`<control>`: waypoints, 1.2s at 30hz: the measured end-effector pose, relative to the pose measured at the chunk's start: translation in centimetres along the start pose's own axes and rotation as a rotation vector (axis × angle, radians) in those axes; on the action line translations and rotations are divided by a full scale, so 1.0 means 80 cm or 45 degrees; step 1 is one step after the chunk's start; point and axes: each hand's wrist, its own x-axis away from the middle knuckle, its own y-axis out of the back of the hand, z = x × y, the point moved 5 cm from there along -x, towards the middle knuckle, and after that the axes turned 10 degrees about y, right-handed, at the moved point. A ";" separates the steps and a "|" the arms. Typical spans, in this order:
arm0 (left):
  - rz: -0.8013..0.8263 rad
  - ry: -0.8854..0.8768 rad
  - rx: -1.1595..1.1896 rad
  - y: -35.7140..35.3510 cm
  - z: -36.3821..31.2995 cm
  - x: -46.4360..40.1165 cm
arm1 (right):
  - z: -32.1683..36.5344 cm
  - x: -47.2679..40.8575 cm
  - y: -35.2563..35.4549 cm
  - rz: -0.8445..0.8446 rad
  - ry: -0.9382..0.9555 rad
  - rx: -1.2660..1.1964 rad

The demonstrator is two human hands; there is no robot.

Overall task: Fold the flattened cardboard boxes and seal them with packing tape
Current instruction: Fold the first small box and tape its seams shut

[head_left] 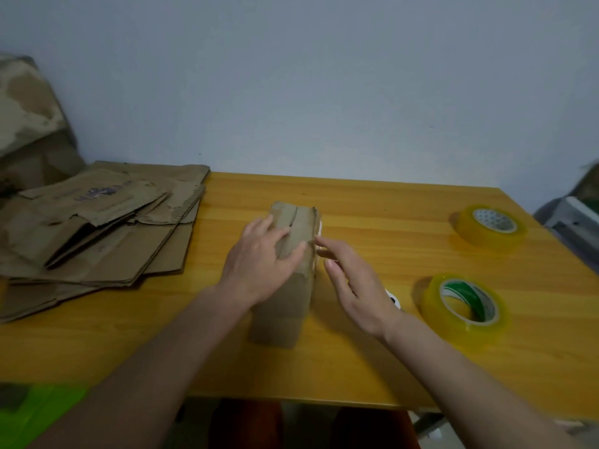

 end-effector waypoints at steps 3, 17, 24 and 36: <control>0.176 0.142 -0.347 -0.012 -0.021 0.005 | 0.005 -0.012 0.006 -0.185 -0.013 0.041; 0.373 -0.208 -0.471 0.021 -0.010 0.011 | -0.056 -0.054 -0.005 0.026 -0.794 -0.476; 0.072 -0.212 -0.298 0.031 -0.009 0.004 | -0.066 -0.043 0.011 -0.028 -0.817 -0.531; 0.270 -0.390 -0.059 -0.044 -0.020 -0.002 | -0.070 0.007 0.034 -0.655 -0.886 -0.610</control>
